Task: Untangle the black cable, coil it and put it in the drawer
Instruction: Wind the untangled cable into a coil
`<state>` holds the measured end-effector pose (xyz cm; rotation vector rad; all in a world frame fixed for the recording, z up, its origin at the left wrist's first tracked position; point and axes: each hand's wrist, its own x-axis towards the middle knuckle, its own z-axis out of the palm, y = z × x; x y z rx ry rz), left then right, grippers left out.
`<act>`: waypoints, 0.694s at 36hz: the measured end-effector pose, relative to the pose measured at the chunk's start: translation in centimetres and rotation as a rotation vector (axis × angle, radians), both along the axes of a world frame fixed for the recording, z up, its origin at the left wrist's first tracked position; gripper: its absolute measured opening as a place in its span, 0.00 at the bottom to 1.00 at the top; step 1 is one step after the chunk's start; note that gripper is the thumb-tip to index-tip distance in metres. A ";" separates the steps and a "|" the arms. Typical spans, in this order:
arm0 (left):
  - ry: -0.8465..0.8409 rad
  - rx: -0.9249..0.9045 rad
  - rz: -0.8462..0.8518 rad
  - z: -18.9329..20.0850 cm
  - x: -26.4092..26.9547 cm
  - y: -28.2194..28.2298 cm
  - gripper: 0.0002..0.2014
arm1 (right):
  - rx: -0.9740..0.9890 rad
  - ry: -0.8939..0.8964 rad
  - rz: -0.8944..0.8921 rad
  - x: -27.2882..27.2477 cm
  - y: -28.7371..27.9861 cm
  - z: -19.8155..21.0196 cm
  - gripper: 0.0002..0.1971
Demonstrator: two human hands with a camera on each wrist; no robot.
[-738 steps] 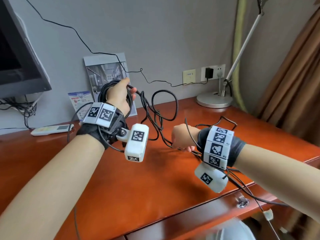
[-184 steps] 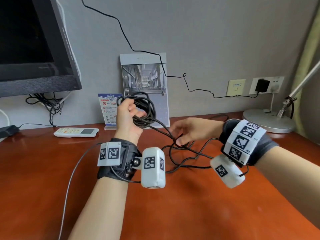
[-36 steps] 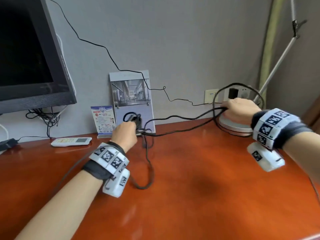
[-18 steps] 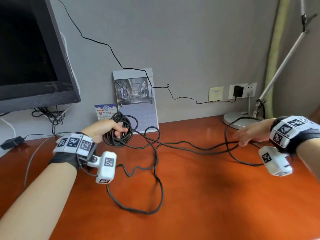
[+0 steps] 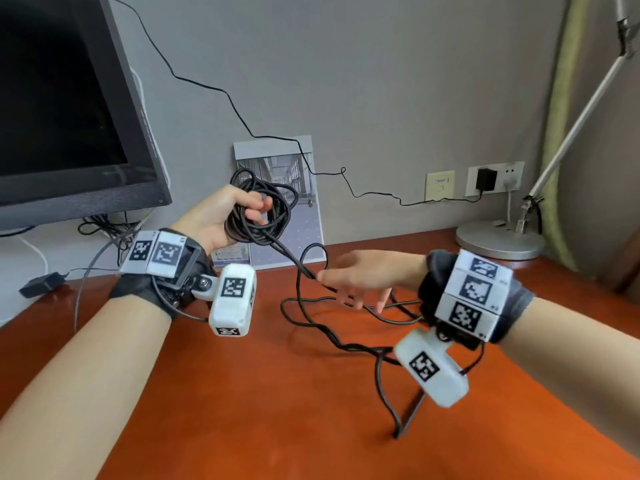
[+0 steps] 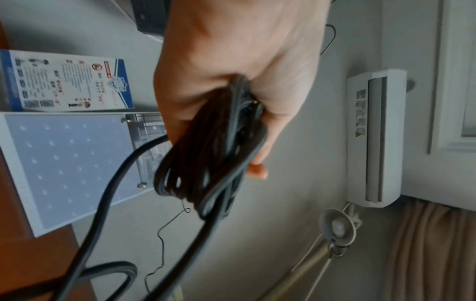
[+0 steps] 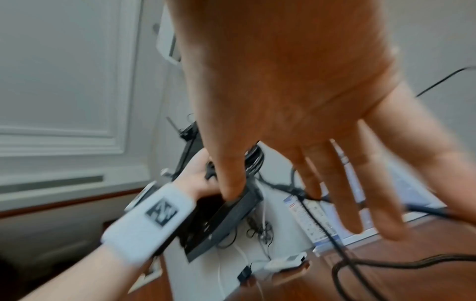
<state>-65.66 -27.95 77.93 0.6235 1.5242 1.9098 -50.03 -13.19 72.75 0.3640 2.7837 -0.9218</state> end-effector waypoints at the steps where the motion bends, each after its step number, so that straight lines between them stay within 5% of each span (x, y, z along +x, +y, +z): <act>1: -0.025 0.026 0.007 0.3 0.1 -0.1 0.13 | 0.091 -0.050 0.045 -0.2 -0.7 0.1 0.31; 4: -0.157 0.180 0.073 1.6 0.3 -0.6 0.09 | 0.420 -0.268 0.159 -0.3 -2.0 -0.9 0.51; 6: -0.235 0.315 0.137 2.7 0.3 -1.2 0.09 | 0.625 -0.334 0.189 0.3 -2.0 -1.9 0.53; 8: -0.237 0.432 0.208 3.7 0.4 -2.1 0.11 | 0.731 -0.376 0.208 0.9 -1.5 -3.1 0.43; 11: -0.190 0.501 0.278 5.2 0.7 -2.6 0.14 | 0.773 -0.388 0.259 1.2 -0.2 -4.8 0.16; 13: -0.197 0.484 0.290 6.1 0.9 -3.0 0.16 | 0.752 -0.409 0.225 1.4 0.9 -5.4 0.08; 22: -0.118 0.487 0.359 7.2 -1.2 -5.6 0.10 | 0.897 -0.172 -0.133 1.6 9.5 -5.2 0.16; 25: -0.131 0.492 0.393 7.0 -0.9 -4.1 0.11 | 0.902 -0.163 -0.168 1.3 10.2 -3.6 0.37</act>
